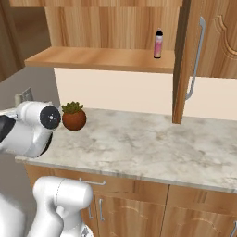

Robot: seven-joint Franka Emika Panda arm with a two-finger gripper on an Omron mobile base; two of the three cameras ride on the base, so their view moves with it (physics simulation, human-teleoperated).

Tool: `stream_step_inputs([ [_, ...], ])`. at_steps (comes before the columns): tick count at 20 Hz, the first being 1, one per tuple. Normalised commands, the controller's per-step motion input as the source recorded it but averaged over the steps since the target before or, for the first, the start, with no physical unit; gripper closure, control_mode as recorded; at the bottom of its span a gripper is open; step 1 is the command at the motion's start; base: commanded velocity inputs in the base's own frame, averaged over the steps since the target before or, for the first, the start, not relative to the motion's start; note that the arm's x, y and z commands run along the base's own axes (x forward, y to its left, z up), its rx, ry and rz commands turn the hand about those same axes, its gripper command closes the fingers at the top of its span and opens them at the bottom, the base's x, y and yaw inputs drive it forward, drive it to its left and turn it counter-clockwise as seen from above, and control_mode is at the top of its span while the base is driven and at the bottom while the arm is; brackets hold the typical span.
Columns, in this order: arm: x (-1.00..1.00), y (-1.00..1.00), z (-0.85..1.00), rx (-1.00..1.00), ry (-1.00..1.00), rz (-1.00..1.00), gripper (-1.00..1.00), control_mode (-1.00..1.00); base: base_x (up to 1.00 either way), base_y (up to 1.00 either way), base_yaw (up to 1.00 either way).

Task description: Pick the candle and candle from the dining table and place them in the open cabinet. Close the cabinet after placing the objects.

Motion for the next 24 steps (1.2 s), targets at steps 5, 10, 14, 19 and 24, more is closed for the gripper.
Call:
stream_step_inputs([
  [5,0.09,-0.07,0.48,0.00,0.00,-0.29,1.00,-1.00,0.00,0.00,0.00],
  [10,0.03,-0.18,0.47,-0.01,0.03,-0.12,1.00,-1.00,0.00,0.00,0.00],
  [14,0.01,-0.26,0.35,-0.08,0.14,0.00,1.00,-1.00,0.00,0.00,0.00],
  [19,0.00,-0.30,0.27,-0.12,0.07,0.00,1.00,-1.00,0.00,0.00,0.00],
  [24,0.11,-0.18,0.27,-0.13,0.00,-0.07,1.00,-1.00,0.00,0.00,0.00],
])
